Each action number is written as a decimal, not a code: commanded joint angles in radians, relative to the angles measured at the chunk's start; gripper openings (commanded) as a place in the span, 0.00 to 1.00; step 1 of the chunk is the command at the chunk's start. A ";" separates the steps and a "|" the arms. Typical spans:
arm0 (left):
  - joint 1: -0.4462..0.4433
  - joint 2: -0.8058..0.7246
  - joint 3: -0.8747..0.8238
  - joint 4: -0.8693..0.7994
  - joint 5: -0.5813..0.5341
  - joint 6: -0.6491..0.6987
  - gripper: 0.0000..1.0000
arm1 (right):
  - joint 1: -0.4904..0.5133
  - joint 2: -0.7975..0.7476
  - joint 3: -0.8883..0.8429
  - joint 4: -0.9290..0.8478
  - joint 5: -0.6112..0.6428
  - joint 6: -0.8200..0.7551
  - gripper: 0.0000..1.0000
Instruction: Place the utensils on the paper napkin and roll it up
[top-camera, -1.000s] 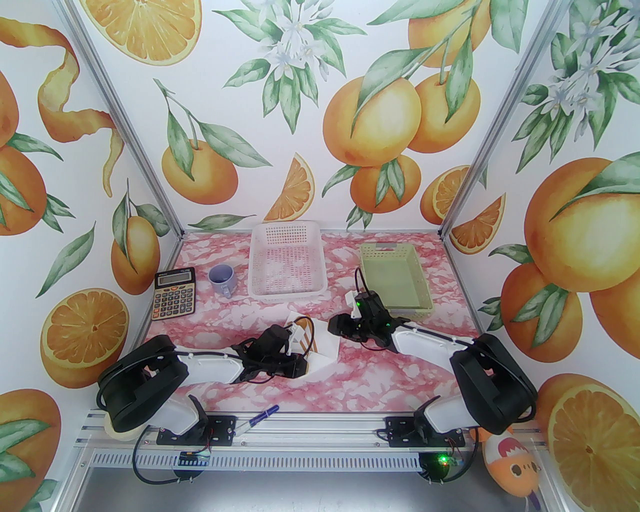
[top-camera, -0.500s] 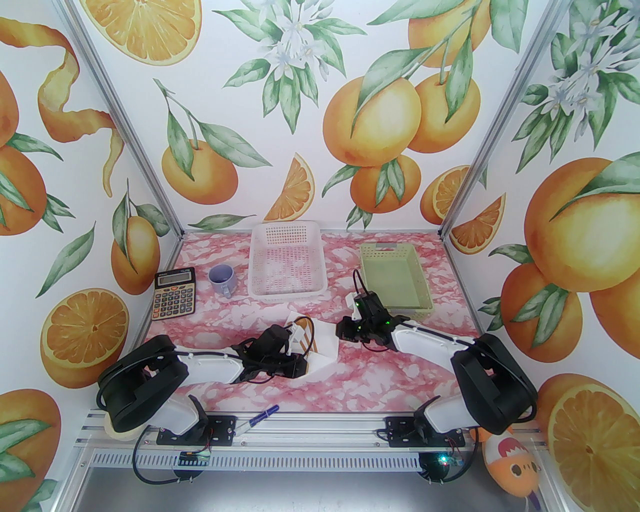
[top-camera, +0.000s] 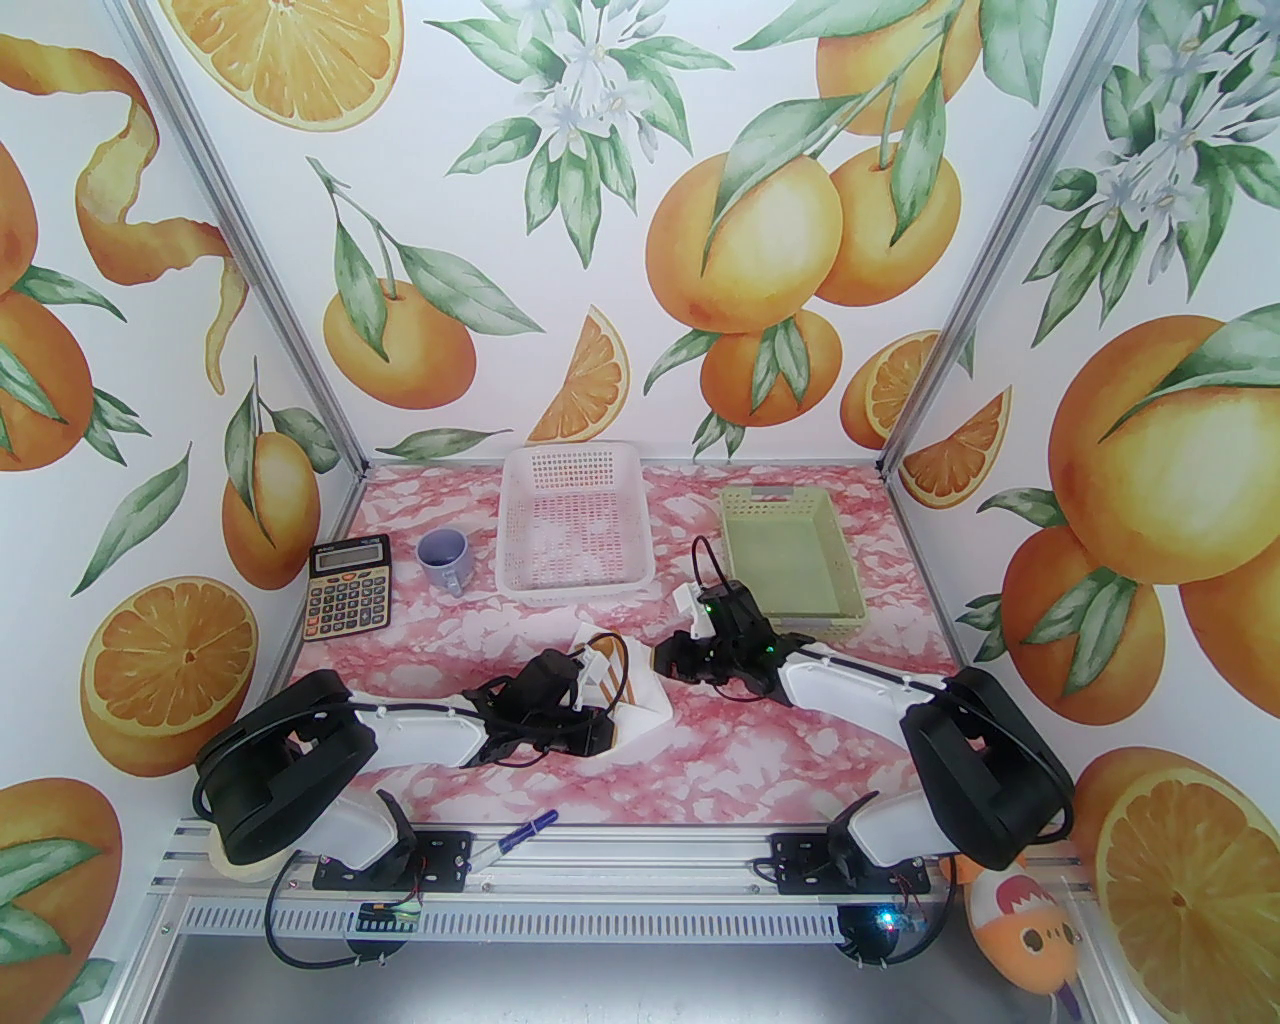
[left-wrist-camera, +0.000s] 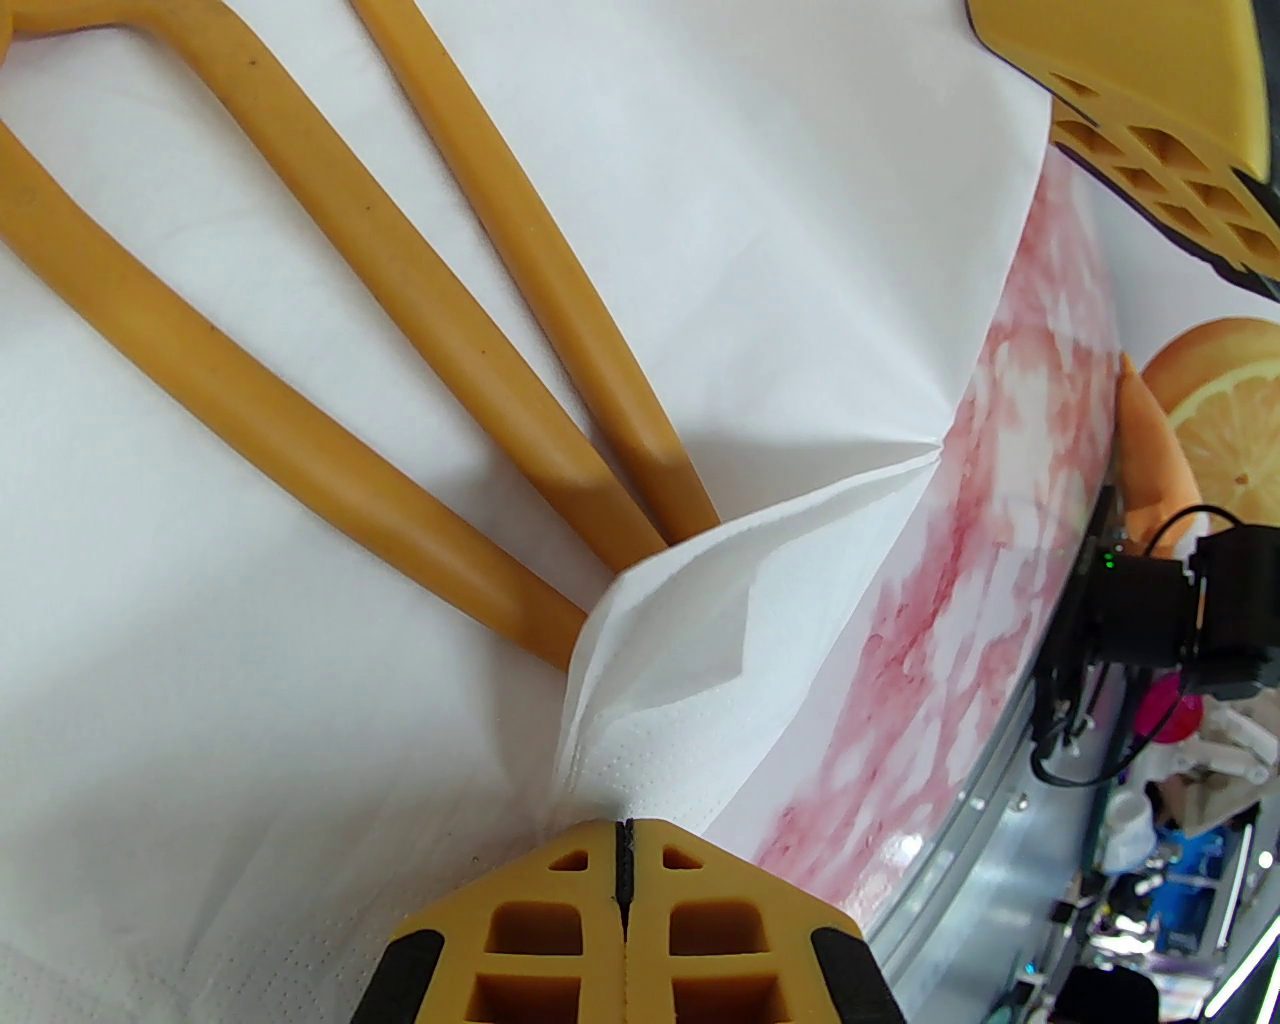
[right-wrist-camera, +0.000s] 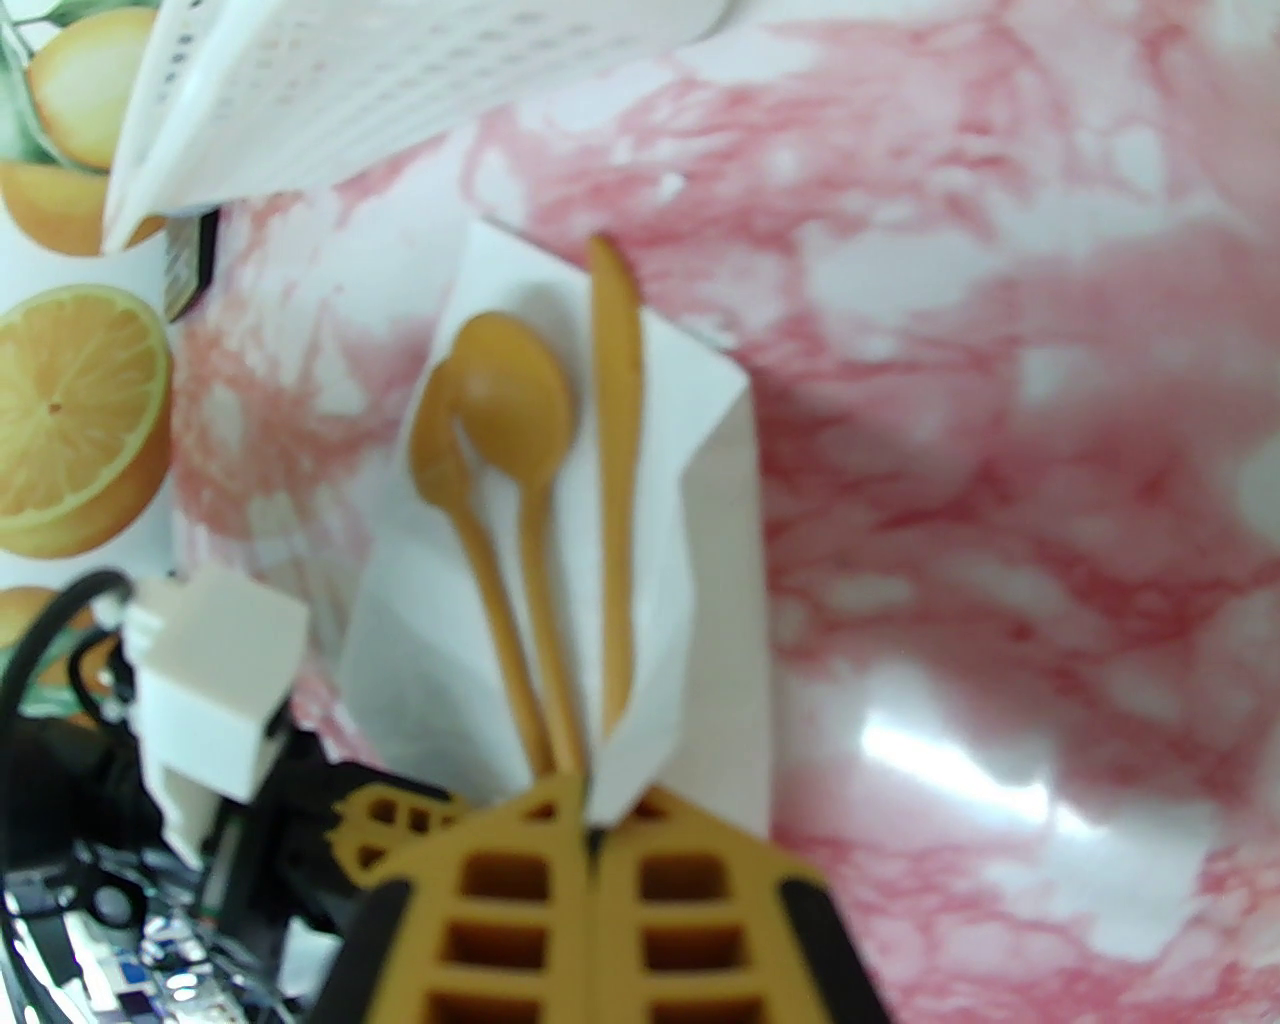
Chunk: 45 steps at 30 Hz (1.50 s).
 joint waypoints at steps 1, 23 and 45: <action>-0.001 -0.016 -0.004 -0.041 -0.031 0.002 0.00 | 0.023 0.004 -0.022 0.079 -0.040 0.050 0.00; -0.003 -0.017 -0.003 -0.047 -0.032 0.002 0.00 | -0.035 0.031 -0.065 -0.004 0.081 -0.085 0.45; -0.004 -0.010 0.014 -0.048 -0.028 0.002 0.00 | -0.042 0.040 -0.129 0.008 -0.073 -0.153 0.46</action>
